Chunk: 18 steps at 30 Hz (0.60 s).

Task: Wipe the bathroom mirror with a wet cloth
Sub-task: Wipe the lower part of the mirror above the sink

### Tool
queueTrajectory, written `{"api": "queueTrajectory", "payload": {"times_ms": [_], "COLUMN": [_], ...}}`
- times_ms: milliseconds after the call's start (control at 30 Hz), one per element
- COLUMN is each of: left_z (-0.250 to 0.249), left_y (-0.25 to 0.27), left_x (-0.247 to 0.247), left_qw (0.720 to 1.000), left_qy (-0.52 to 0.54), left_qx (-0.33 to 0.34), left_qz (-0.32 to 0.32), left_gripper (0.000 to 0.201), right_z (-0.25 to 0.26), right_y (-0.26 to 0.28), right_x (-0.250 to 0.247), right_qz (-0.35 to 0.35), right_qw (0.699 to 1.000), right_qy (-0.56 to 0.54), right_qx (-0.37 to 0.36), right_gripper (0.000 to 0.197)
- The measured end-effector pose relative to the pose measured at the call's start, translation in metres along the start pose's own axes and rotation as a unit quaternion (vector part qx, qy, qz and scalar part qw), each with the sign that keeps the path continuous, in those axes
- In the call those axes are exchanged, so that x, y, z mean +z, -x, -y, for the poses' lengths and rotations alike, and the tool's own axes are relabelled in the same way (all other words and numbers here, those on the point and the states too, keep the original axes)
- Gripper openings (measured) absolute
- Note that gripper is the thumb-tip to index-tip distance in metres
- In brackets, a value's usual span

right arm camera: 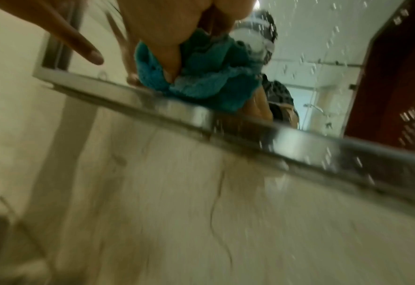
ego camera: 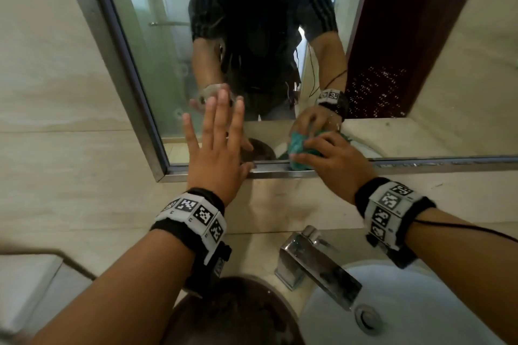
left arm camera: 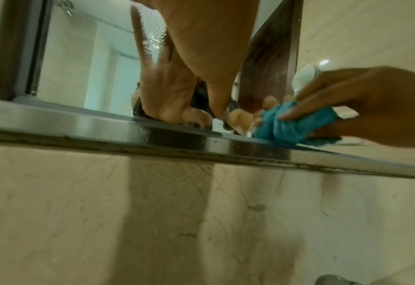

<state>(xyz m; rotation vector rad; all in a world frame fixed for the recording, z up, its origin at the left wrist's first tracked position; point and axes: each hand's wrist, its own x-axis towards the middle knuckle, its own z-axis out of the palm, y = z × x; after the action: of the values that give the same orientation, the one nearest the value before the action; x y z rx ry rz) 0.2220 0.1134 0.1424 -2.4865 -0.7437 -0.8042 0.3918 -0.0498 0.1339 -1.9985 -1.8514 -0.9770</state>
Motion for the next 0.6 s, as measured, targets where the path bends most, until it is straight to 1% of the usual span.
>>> {"api": "queueTrajectory", "payload": {"times_ms": [67,100,133,167,200,233,300,333,367,400,433,467,500,567,600], "left_z": [-0.011,-0.017,-0.022,-0.026,-0.029,-0.03,-0.032,-0.033,-0.034,-0.034,-0.034,-0.034,-0.033,-0.031,-0.031], "left_y": [-0.005,-0.011,-0.017,-0.022,-0.026,-0.028,-0.029,-0.029,-0.029,-0.03,-0.031,-0.031,-0.031,-0.03,-0.03], "left_x": [-0.005,-0.006,-0.007,-0.006,-0.002,0.003,0.011,0.013,0.015,0.016,0.016,0.015,0.016,0.016,0.016], "left_qw": [0.997,0.996,0.996,0.997,0.998,0.999,0.999,0.999,0.999,0.999,0.999,0.999,0.999,0.999,0.999], "left_qy": [-0.002,-0.004,0.0,0.008,0.01,0.002,-0.012,-0.01,-0.006,-0.004,0.002,0.011,0.017,0.007,-0.001], "left_qx": [0.063,0.078,0.077,0.066,0.052,0.039,0.022,0.019,0.017,0.015,0.016,0.019,0.023,0.022,0.021], "left_qz": [-0.034,-0.041,-0.041,-0.036,-0.03,-0.027,-0.03,-0.034,-0.036,-0.039,-0.039,-0.04,-0.04,-0.034,-0.032], "left_gripper": [0.112,0.11,0.111,0.113,0.116,0.12,0.126,0.125,0.123,0.121,0.12,0.12,0.12,0.124,0.126], "right_z": [-0.003,-0.004,-0.004,-0.001,0.002,0.004,0.007,0.006,0.004,0.002,0.0,-0.001,-0.003,-0.008,-0.008], "right_y": [-0.031,-0.046,-0.056,-0.058,-0.05,-0.035,0.002,0.016,0.021,0.018,0.01,-0.002,-0.018,-0.047,-0.054], "right_x": [-0.013,-0.02,-0.023,-0.022,-0.013,-0.001,0.023,0.028,0.027,0.022,0.017,0.01,0.001,-0.011,-0.011], "right_qz": [-0.087,-0.136,-0.172,-0.188,-0.185,-0.16,-0.066,-0.019,0.009,0.015,0.006,-0.027,-0.076,-0.182,-0.216], "right_qw": [0.995,0.988,0.98,0.976,0.978,0.984,0.998,1.0,1.0,1.0,1.0,0.999,0.997,0.983,0.975], "right_qy": [-0.029,-0.046,-0.058,-0.055,-0.038,-0.015,0.006,-0.003,-0.014,-0.016,-0.015,-0.013,-0.006,-0.009,-0.016], "right_qx": [0.033,0.06,0.084,0.096,0.092,0.074,0.016,-0.001,-0.005,-0.007,-0.012,-0.014,-0.006,0.028,0.049], "right_gripper": [0.037,0.034,0.033,0.033,0.033,0.036,0.048,0.053,0.055,0.055,0.053,0.05,0.046,0.036,0.034]}}
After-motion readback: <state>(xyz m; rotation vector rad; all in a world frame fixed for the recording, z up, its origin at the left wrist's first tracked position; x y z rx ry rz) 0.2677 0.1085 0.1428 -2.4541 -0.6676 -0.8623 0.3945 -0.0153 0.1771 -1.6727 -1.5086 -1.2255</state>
